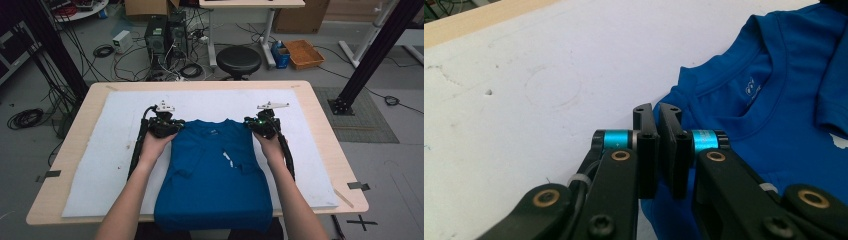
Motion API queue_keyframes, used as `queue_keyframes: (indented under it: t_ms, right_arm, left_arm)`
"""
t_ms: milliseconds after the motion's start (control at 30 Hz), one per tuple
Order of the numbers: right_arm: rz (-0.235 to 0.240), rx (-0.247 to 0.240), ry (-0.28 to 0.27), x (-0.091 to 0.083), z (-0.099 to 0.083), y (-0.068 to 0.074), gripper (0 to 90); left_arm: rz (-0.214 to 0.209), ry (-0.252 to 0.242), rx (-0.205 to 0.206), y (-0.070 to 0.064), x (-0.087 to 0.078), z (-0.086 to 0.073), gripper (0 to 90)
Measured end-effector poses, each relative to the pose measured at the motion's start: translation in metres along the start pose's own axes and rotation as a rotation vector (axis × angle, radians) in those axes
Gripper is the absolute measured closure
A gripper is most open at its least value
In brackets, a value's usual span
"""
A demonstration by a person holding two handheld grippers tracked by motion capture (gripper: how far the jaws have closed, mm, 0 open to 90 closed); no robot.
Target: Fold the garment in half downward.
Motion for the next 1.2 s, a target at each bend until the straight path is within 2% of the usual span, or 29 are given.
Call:
queue_keyframes:
  t_ms: [300,533,733,933,1067,1200]
  right_arm:
    - [0.03,-0.001,-0.043,-0.012,0.002,0.009,86.8]
    - [0.064,0.001,-0.087,-0.026,0.002,0.018,86.8]
    - [0.085,-0.023,-0.114,-0.041,-0.002,0.028,86.8]
    - [0.122,-0.049,-0.136,-0.058,-0.014,0.043,86.8]
    - [0.144,-0.068,-0.143,-0.07,-0.029,0.054,86.8]
    - [0.151,-0.108,-0.131,-0.083,-0.044,0.066,86.8]
  left_arm:
    - [-0.014,-0.033,0.025,-0.008,-0.012,0.006,85.9]
    - [-0.043,-0.075,0.046,-0.018,-0.029,0.008,85.9]
    - [-0.062,-0.097,0.081,-0.027,-0.046,0.005,85.9]
    - [-0.12,-0.137,0.093,-0.042,-0.067,-0.005,85.9]
    - [-0.167,-0.148,0.125,-0.057,-0.081,-0.017,85.9]
    - [-0.208,-0.151,0.17,-0.074,-0.095,-0.031,85.9]
Point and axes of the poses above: each handheld gripper's, and its own axes: x roughly forward along the jaws, z roughly out of its top, y roughly to its left, the point moved 8 cm from there along x, roughly forward along the jaws, and after that the axes turned 6 degrees about z, right-handed, at the moved point
